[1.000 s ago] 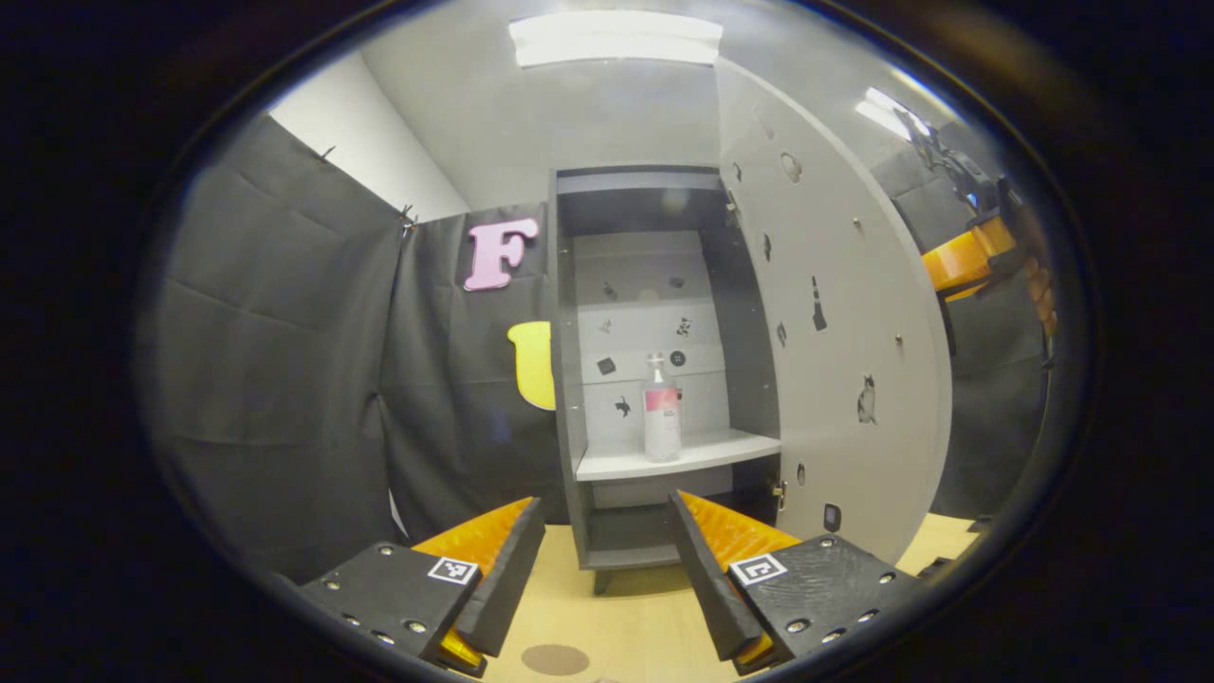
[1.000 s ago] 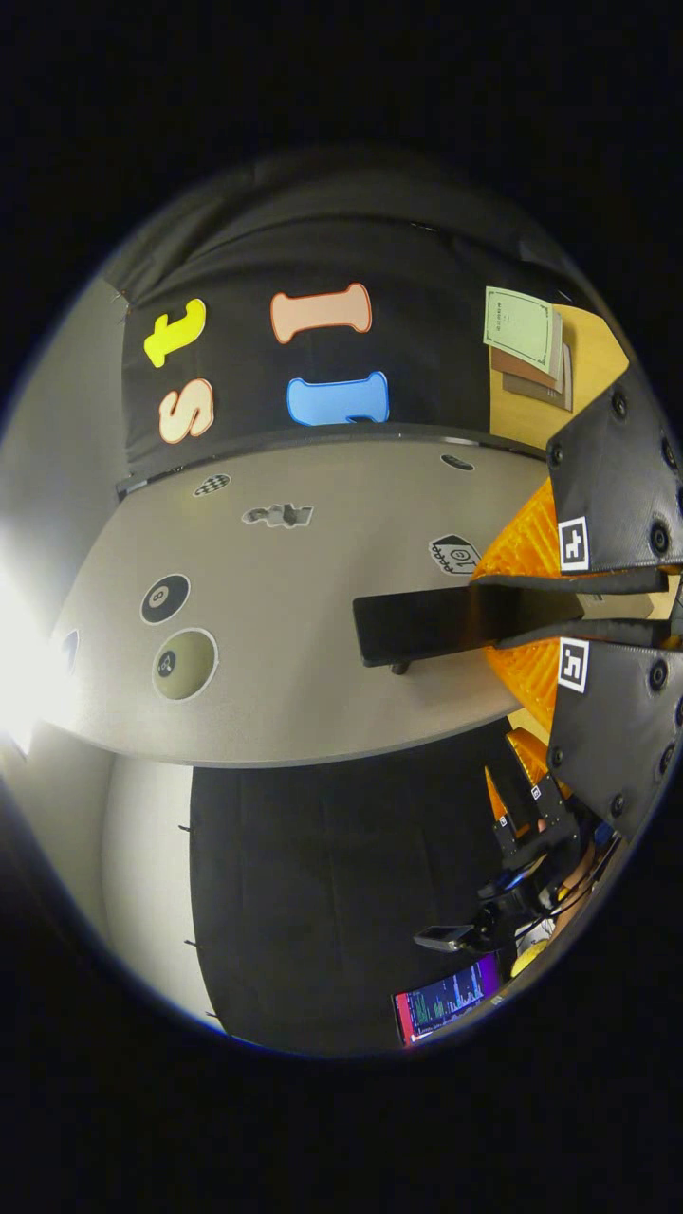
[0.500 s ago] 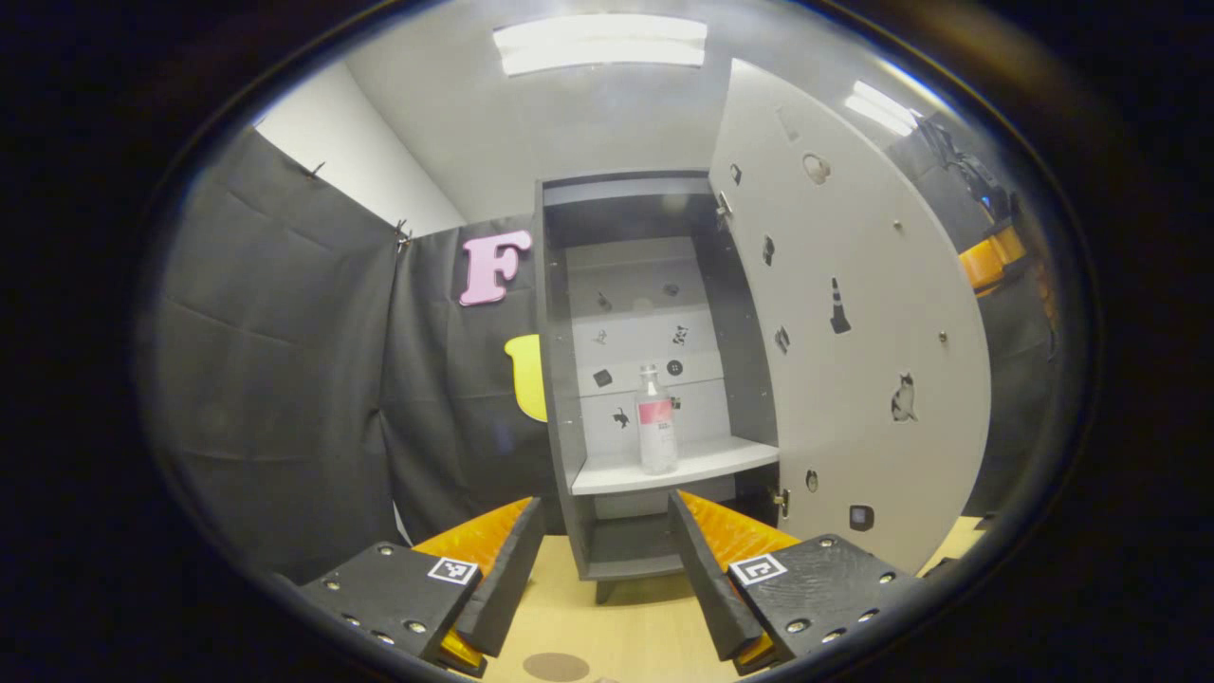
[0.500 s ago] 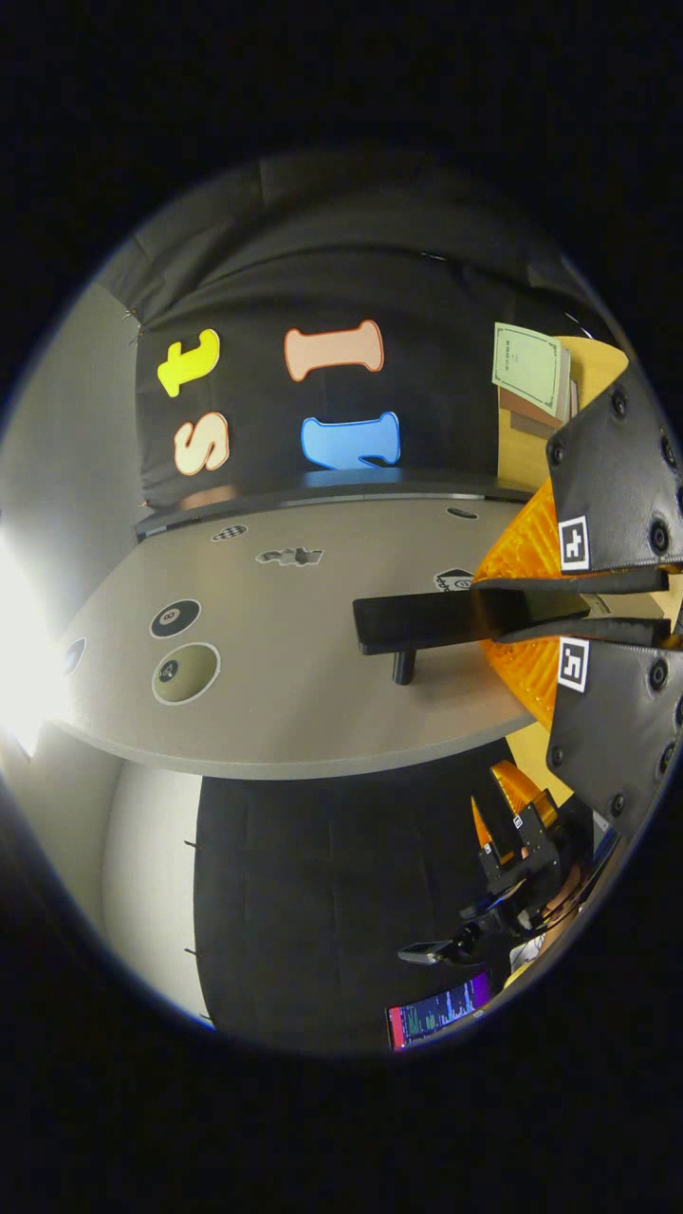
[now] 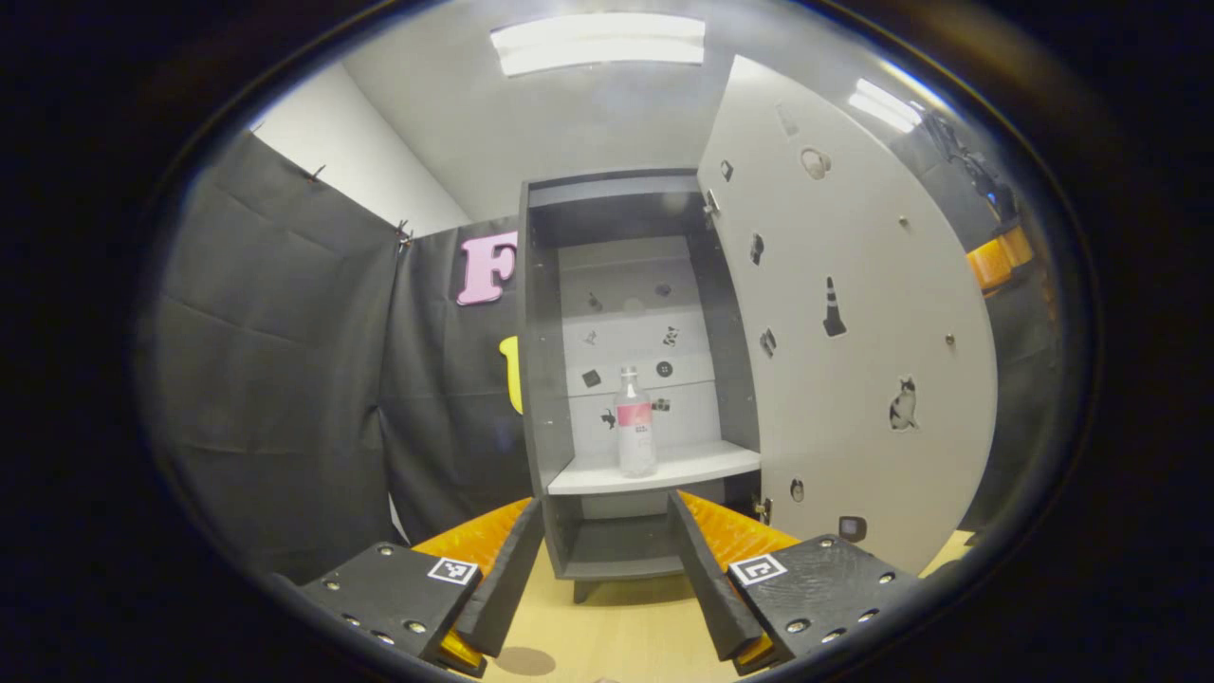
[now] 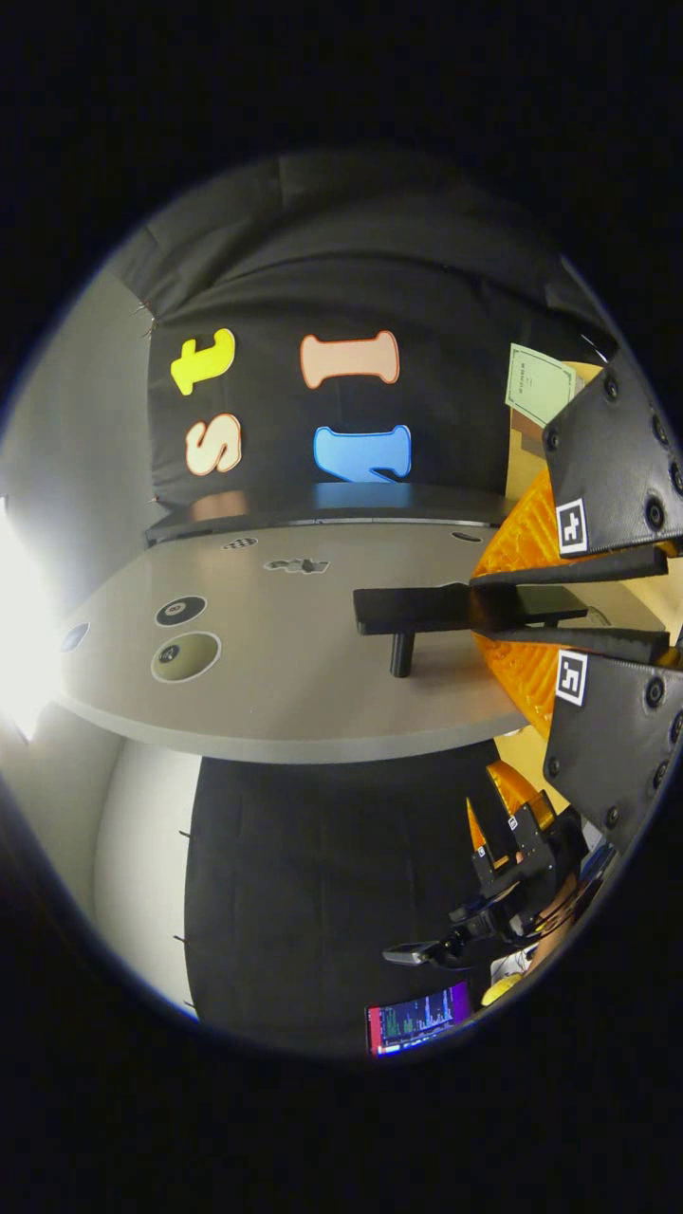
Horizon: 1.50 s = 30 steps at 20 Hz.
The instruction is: Open the cabinet door with the right hand, grasp the bottle in the cabinet with the left hand and place it on the coaster, then close the cabinet door with the right hand.
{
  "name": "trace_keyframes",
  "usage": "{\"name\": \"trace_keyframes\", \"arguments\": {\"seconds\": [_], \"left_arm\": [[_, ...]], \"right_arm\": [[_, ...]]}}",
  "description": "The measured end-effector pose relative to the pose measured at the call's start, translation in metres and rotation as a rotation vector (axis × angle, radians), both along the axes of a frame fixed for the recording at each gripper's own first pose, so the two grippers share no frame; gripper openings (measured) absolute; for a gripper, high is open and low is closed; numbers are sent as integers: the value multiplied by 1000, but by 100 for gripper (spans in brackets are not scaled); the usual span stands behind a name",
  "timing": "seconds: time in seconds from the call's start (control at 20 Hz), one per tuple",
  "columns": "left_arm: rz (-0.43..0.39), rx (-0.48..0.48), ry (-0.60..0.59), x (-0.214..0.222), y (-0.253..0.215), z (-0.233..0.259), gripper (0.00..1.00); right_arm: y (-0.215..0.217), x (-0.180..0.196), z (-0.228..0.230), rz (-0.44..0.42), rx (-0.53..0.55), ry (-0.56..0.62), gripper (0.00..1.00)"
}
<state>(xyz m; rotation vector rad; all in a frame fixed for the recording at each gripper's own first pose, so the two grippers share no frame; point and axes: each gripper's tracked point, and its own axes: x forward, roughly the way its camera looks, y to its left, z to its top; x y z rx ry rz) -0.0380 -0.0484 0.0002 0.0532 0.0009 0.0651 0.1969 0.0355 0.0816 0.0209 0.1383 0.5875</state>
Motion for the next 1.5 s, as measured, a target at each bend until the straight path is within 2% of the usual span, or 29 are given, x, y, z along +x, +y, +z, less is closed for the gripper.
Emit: {"name": "trace_keyframes", "arguments": {"seconds": [0.1,0.15,0.2,0.25,0.35,0.45,0.5,0.55,0.7,0.75,0.95,1.05,1.3,1.4,1.5], "left_arm": [[24,22,15,1,-1,3,79],[31,23,19,4,-1,6,81],[30,14,18,8,-2,9,81],[18,-2,10,14,-4,16,81],[-13,-37,-11,29,-8,32,80],[-56,-70,-18,46,-14,44,80],[-78,-85,-11,54,-16,47,80],[-91,-99,-5,63,-16,50,80],[-103,-121,8,95,-7,57,79],[-111,-125,17,108,-6,58,79],[-159,-129,40,162,-10,57,79],[-184,-125,57,192,-15,49,81],[-230,-152,118,253,-23,14,81],[-238,-144,136,275,-22,1,81],[-247,-127,147,296,-23,-10,81]], "right_arm": [[-20,-11,1,0,19,-33,27],[-32,-17,0,-12,21,-35,43],[-47,-20,-1,-43,18,-42,55],[-64,-21,-2,-90,7,-50,72],[-97,-16,-7,-216,-24,-76,94],[-121,-12,-14,-313,-42,-82,97],[-129,-12,-18,-344,-44,-75,94],[-136,-14,-22,-368,-43,-65,97],[-157,-17,-35,-435,-52,-38,94],[-164,-19,-40,-456,-64,-28,97],[-188,-19,-55,-549,-128,5,97],[-194,-16,-61,-593,-146,16,94],[-198,2,-71,-684,-148,47,98],[-196,9,-75,-708,-139,59,95],[-198,15,-77,-739,-137,65,98]]}}
